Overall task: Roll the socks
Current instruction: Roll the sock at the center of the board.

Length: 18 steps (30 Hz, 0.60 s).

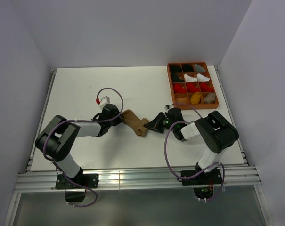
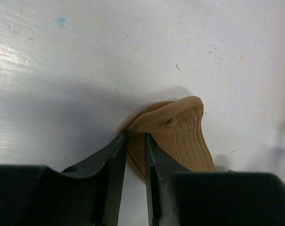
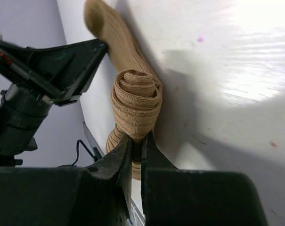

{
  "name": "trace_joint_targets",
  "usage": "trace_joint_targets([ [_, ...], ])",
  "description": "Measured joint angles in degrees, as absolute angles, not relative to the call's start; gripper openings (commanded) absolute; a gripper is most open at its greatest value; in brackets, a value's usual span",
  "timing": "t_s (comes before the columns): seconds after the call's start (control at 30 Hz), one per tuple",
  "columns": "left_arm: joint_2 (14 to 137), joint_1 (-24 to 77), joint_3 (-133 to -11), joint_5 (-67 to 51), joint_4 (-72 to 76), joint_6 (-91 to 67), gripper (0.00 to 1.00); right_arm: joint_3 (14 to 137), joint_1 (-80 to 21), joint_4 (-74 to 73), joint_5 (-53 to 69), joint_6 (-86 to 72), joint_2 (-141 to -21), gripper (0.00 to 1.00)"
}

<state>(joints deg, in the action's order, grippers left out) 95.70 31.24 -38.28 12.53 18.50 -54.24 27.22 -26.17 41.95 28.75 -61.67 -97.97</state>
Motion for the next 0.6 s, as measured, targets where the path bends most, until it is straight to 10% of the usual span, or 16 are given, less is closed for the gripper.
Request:
trace_joint_targets([
  [0.6, 87.5, 33.7, -28.6, 14.3, 21.6, -57.1, 0.41, 39.7, -26.2, 13.4, 21.9, -54.6, -96.1, 0.0],
])
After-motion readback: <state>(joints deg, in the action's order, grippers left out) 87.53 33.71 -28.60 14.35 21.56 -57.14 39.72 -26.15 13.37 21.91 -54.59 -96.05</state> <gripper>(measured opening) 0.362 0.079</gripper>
